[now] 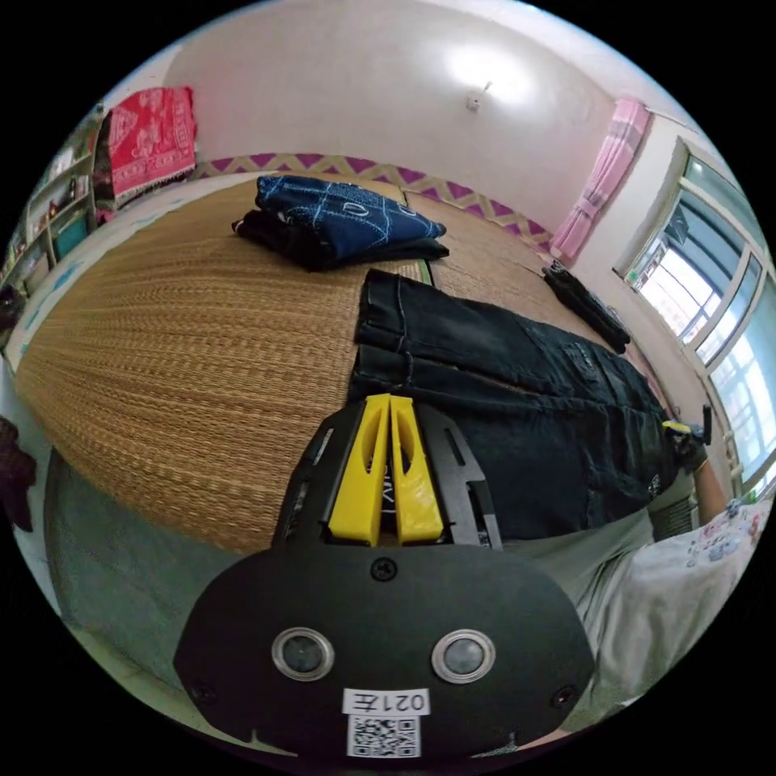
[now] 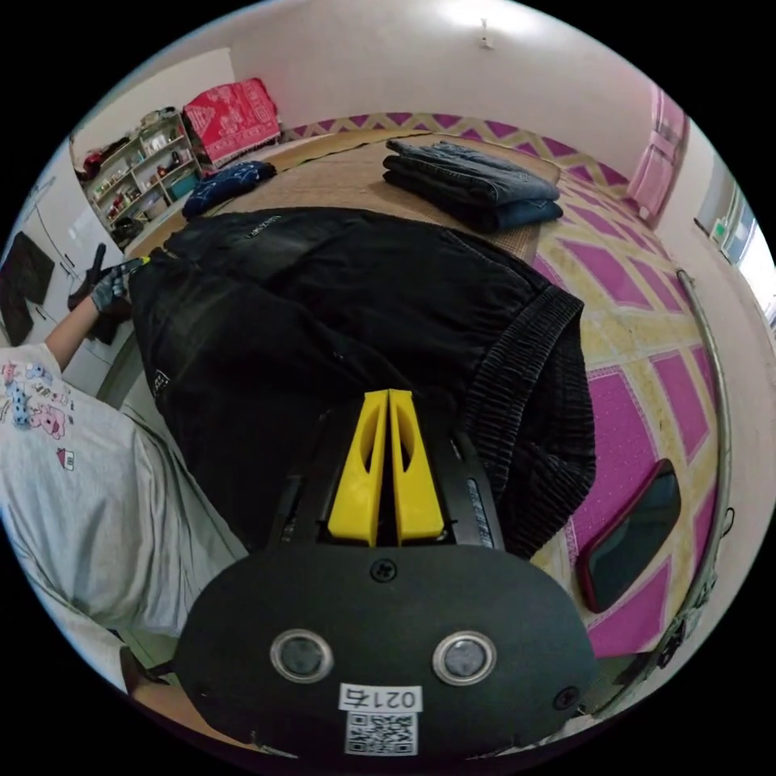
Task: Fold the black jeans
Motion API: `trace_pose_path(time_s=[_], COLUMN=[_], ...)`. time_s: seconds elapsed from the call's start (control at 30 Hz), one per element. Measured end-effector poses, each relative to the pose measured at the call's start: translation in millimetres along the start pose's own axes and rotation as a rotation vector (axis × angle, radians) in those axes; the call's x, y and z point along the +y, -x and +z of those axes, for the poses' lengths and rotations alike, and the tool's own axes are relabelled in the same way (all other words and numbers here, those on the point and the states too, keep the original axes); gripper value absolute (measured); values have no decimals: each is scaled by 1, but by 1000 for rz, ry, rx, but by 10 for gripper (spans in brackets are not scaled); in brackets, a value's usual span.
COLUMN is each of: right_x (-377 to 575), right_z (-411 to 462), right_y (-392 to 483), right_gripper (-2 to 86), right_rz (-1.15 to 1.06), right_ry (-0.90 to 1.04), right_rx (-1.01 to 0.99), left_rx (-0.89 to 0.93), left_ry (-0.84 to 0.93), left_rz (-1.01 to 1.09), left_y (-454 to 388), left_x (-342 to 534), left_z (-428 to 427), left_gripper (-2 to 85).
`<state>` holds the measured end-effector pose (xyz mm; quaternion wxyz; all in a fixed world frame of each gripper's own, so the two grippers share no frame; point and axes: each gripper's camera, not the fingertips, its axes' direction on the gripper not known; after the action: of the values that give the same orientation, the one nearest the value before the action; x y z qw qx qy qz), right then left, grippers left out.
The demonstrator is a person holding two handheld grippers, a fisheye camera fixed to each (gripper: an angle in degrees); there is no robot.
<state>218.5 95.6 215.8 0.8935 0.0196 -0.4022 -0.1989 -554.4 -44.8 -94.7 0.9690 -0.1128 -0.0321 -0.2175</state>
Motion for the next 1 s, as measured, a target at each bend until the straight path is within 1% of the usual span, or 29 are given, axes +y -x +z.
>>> trace_pose_path(time_s=[0.03,0.1,0.2,0.23,0.27,0.33,0.43,0.5,0.53,0.6,0.7,0.83,0.93,1.0], right_x=[6,21,75,103,117,169,220,240,251,265,276,277,277,278], right_z=[-6,-24,-74,-90,-95,-102,-90,-83,-82,-80,-74,-59,-63,-57], right_y=[-5,-14,-32,-40,-43,-53,-59,-62,-65,-69,-74,-77,-74,-79], right_gripper=[-4,-2,12,31,45,82,92,91,91,94,102,95,88,81], right_rz=[32,115,348,443,492,642,790,864,908,969,1016,987,976,979], right_ry=[-6,-48,-265,-333,-355,-404,-446,-474,-504,-553,-548,-565,-582,-552], right_rx=[1,-1,-13,-40,-56,-155,-240,-253,-263,-287,-280,-413,-384,-377], left_rx=[-4,39,64,75,111,139,189,290,311,334,383,428,459,457], left_ry=[-30,-182,-290,-293,-300,-296,-284,-276,-271,-249,-243,-220,-215,-216], left_rz=[-8,-77,-167,-185,-224,-297,-429,-534,-551,-601,-620,-637,-652,-644], left_y=[1,6,3,2,2,2,8,18,20,28,35,40,43,44], left_x=[3,20,51,58,73,98,135,155,158,165,167,164,161,156], left_z=[-8,-49,-93,-99,-109,-117,-119,-109,-106,-99,-97,-90,-86,-86], left_gripper=[-10,-9,-8,-8,-6,0,41,63,69,79,85,87,87,86])
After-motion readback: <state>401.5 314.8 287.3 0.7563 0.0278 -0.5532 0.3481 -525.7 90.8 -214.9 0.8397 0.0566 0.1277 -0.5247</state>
